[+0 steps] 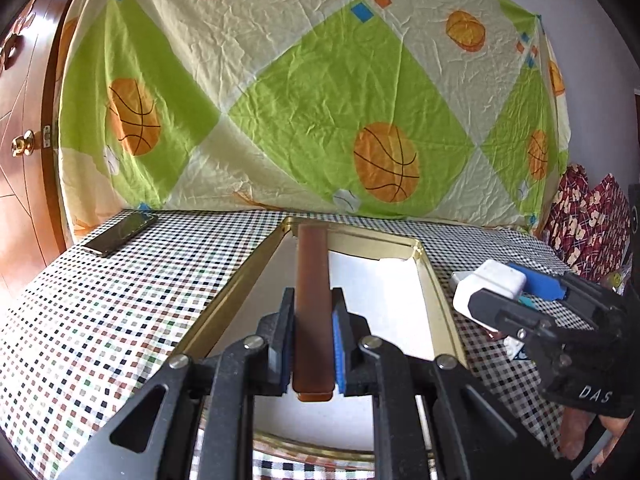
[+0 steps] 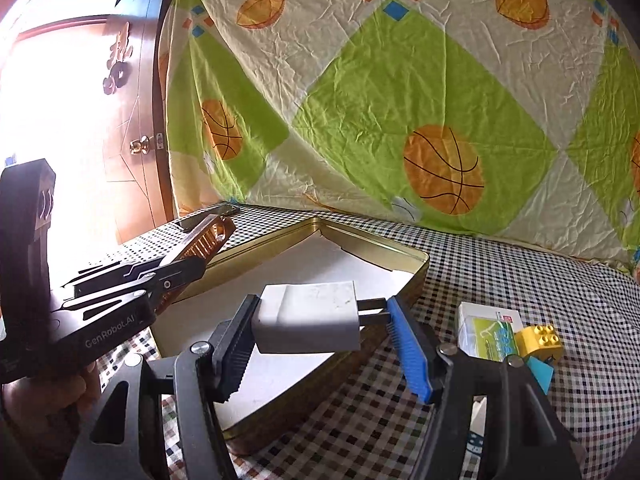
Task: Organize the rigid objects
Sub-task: 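Lower the comb and white block into the tin and open both tools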
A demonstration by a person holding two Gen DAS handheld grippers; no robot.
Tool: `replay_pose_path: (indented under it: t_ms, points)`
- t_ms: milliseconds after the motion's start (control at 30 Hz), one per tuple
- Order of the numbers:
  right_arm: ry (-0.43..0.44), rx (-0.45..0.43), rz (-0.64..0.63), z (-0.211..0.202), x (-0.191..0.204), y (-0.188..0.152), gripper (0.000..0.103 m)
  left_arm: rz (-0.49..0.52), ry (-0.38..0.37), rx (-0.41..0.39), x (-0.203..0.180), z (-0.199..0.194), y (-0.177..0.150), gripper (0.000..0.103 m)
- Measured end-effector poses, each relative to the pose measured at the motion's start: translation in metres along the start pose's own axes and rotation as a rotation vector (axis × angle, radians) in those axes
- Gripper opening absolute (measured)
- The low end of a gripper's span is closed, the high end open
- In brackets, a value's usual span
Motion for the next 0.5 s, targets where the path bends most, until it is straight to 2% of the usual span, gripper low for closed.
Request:
replay_pose_path:
  t_ms: [267, 500]
  points:
    - [-0.013, 0.103, 0.014, 0.06, -0.012, 0.01, 0.066, 0.036, -0.011, 0.163, 0.004, 0.044, 0.002, 0.014]
    - [-0.034, 0.175, -0.012, 0.097, -0.015, 0.002, 0.066, 0.089, 0.011, 0.239, 0.005, 0.069, 0.002, 0.014]
Point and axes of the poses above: each gripper's, at about its wrist camera, not at the fingertips, and z roughly the way its jaws point, x to its left, y to its top, the point moved 4 cm from there along z, roughly the way its jaws point, and after that the axes turned 9 degrees about -x, right-handed, at the moved point
